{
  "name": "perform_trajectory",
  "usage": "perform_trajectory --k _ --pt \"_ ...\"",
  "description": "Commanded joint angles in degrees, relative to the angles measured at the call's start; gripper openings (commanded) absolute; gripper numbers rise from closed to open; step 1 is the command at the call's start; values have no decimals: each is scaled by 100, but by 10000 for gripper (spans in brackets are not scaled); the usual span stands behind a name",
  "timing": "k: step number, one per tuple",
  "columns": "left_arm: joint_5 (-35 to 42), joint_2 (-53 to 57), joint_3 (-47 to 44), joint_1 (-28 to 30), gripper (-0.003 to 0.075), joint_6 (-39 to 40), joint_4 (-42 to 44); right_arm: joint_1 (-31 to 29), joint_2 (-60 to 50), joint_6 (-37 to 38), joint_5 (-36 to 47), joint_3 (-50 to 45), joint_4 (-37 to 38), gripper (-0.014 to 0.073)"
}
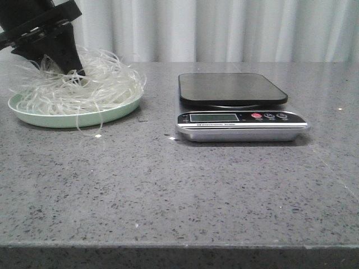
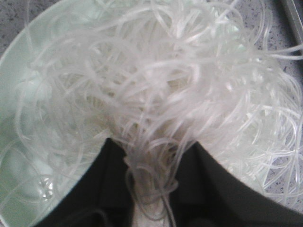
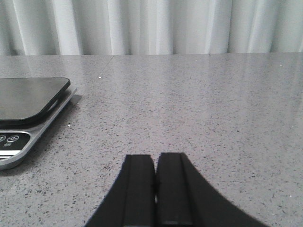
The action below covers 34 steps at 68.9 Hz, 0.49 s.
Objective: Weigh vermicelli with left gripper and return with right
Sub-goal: 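Lower the left gripper into the vermicelli pile and close on it, then lift the vermicelli with the left gripper and carry it over the scale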
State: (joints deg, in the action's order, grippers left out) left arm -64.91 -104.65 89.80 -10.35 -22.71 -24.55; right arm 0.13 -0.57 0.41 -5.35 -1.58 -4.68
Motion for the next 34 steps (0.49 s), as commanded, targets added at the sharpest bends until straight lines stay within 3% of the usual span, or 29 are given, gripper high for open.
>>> perform_trajectory --k 1,34 --pt "-10 250 248 -34 147 1 -201 8 -92 -41 429 46 76 151" --pt "-110 602 1567 -34 145 1 -275 8 -92 -41 429 46 76 151"
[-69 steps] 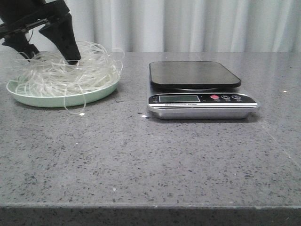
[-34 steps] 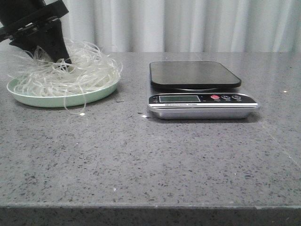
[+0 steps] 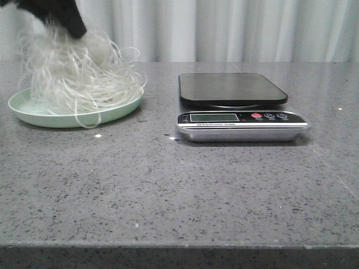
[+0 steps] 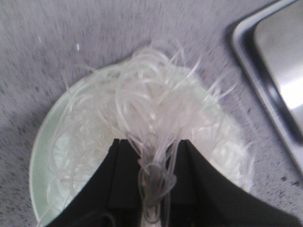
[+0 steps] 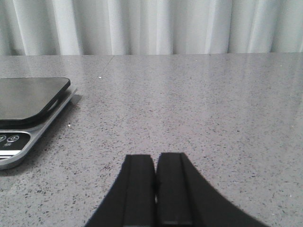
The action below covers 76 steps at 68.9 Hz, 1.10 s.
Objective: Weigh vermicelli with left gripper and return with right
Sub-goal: 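Lift the vermicelli with the left gripper and carry it over the scale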
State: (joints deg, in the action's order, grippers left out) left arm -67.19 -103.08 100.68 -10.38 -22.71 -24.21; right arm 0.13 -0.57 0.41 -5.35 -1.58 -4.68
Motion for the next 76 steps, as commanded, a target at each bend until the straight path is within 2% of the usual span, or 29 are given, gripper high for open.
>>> perform_trajectory --k 1,16,23,47,61,76 --pt "118 488 581 -32 145 1 -368 8 -92 -41 429 46 76 151" --pt "118 630 1253 -46 145 1 -1416 8 -92 -41 429 46 76 151" --pt "195 630 1565 -256 145 1 -1838 8 -92 -41 429 46 76 151" --pt "1467 469 1722 -1573 145 1 -1839 8 -92 -41 429 46 76 151" --pt "1546 35 1722 -2010 145 1 -1731 8 -92 -41 429 46 76 151" --pt "1423 -504 1722 -2133 145 1 -1731 8 -92 -41 429 46 76 151"
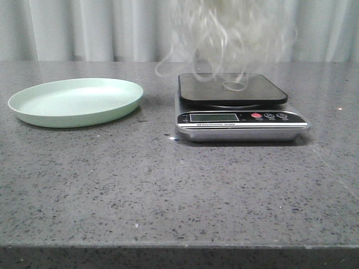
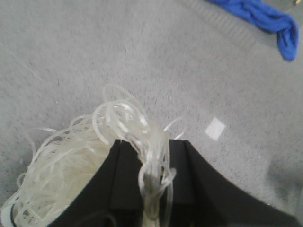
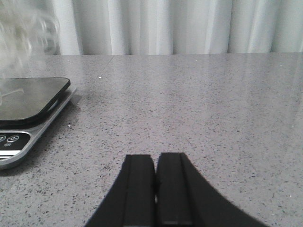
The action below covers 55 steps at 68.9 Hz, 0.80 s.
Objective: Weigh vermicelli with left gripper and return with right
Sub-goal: 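Lift the vermicelli with the left gripper and carry it over the scale, then lower the vermicelli onto the scale pan and open the left gripper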
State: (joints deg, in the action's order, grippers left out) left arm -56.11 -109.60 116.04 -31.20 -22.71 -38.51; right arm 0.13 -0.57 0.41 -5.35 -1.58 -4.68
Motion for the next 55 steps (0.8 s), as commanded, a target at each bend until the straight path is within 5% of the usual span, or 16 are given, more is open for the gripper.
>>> perform_trajectory --k 1,33,55 --pt "279 86 186 -50 145 1 -289 8 -92 -41 429 46 76 151" --pt "-190 -349 159 -50 177 1 270 8 -92 -41 429 46 76 151" --pt "-261 -326 198 -50 534 1 308 8 -92 -41 429 46 76 151"
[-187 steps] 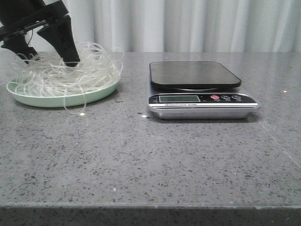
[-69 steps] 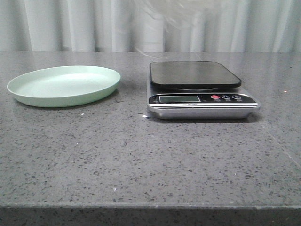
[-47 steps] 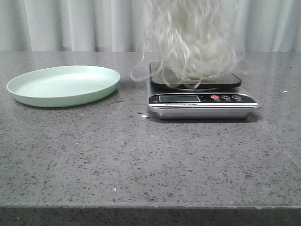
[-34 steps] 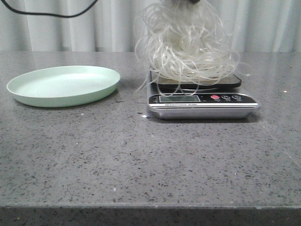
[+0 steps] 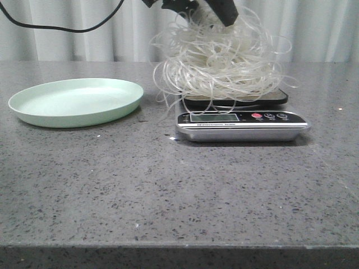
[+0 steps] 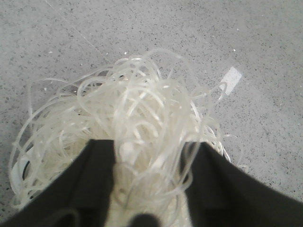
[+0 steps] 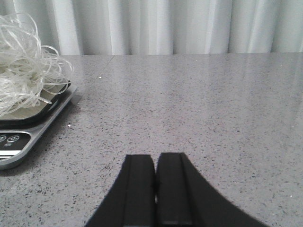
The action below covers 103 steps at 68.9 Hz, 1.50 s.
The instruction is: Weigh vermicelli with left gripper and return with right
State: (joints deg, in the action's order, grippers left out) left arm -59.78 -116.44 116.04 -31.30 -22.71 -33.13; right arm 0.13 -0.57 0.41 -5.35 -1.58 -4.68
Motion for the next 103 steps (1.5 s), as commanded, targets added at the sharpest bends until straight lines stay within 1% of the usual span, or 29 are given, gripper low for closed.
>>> perform_trajectory --k 1,5,14,20,23,24,25,30,33,39,47,56,70,81,92,97,103 --pt "105 368 197 -41 544 1 -229 8 -92 -41 429 46 76 151" --pt "60 405 246 -41 570 1 -147 8 -92 -41 429 46 76 151" --pt "-43 542 304 -41 568 54 272 8 -92 -41 429 46 76 151" --pt "-166 671 304 -29 568 270 738 8 -92 -41 429 46 76 151" --pt "-234 759 304 -29 567 525 1197 8 -92 -41 429 46 76 151" --pt "-234 776 304 -29 567 563 1197 8 -92 -41 429 46 76 151" --pt "-273 833 304 -29 567 657 1430 8 -92 -41 429 46 76 151" --pt "-340 952 304 -29 561 852 1839 8 -92 -41 429 46 76 151" --pt "-350 1090 304 -29 544 1093 2259 8 -92 -41 429 46 76 151" --pt "-362 1322 304 -29 514 1269 2651 8 -92 -41 429 46 76 151" --pt "-330 1630 277 93 473 1275 2731 8 -92 -41 429 46 76 151" --pt "-154 1967 22 356 453 1372 2731 8 -92 -41 429 46 76 151" --pt "378 2743 -1004 1023 452 1413 2547 8 -92 -41 429 46 76 151" --pt "1121 3681 -2306 1620 452 1413 2483 8 -92 -41 429 46 76 151" --pt "1989 4769 -3607 2037 449 1413 2494 8 -92 -41 429 46 76 151" --pt "2325 5257 -4104 2158 424 1413 2573 8 -92 -41 429 46 76 151" --pt "2705 5790 -4698 2224 354 1413 2708 8 -92 -41 429 46 76 151"
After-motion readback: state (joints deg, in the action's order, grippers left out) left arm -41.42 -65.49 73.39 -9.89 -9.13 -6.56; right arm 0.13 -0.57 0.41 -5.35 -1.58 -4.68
